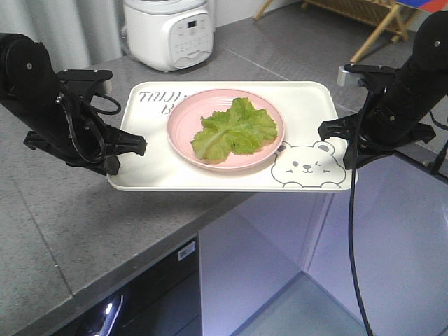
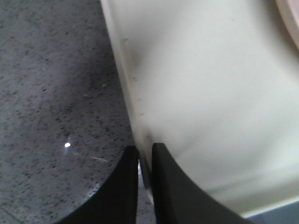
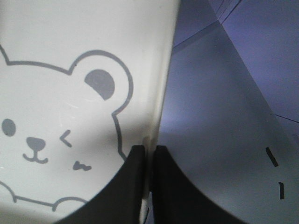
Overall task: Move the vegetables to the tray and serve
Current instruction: 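Keep gripping the tray edges with both grippers while driving forward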
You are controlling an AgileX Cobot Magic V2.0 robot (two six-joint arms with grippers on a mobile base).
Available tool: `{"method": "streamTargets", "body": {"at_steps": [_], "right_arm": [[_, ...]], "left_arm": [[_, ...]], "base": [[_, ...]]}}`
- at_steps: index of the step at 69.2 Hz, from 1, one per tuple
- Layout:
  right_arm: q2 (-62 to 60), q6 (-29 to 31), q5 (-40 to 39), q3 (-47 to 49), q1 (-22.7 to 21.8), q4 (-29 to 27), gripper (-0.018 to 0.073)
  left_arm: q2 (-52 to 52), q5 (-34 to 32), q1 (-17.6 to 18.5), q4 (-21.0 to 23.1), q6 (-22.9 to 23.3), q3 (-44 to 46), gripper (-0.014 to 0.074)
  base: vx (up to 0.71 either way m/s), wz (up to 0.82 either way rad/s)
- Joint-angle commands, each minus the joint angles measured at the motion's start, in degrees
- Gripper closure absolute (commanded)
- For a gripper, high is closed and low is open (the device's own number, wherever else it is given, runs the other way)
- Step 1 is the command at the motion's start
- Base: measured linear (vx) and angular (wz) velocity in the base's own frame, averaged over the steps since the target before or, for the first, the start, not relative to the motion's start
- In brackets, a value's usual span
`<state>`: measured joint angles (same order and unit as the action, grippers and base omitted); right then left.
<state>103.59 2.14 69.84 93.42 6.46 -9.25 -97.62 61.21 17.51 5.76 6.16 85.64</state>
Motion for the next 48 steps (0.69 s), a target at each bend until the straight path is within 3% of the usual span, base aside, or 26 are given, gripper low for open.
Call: {"method": "streamTargets", "body": {"at_steps": [1, 48], "right_arm": [[-3.5, 2.2, -2.7, 2.1, 1.0, -6.3, 0.0564], [-3.5, 2.2, -2.7, 2.1, 1.0, -6.3, 0.0564]], "left_arm": [[3.3, -4.0, 1.7, 6.4, -1.9, 2.4, 0.0603], [3.3, -4.0, 1.7, 6.4, -1.9, 2.4, 0.0603]], "base": [[-0.03, -0.3], [-0.04, -0.36]]}}
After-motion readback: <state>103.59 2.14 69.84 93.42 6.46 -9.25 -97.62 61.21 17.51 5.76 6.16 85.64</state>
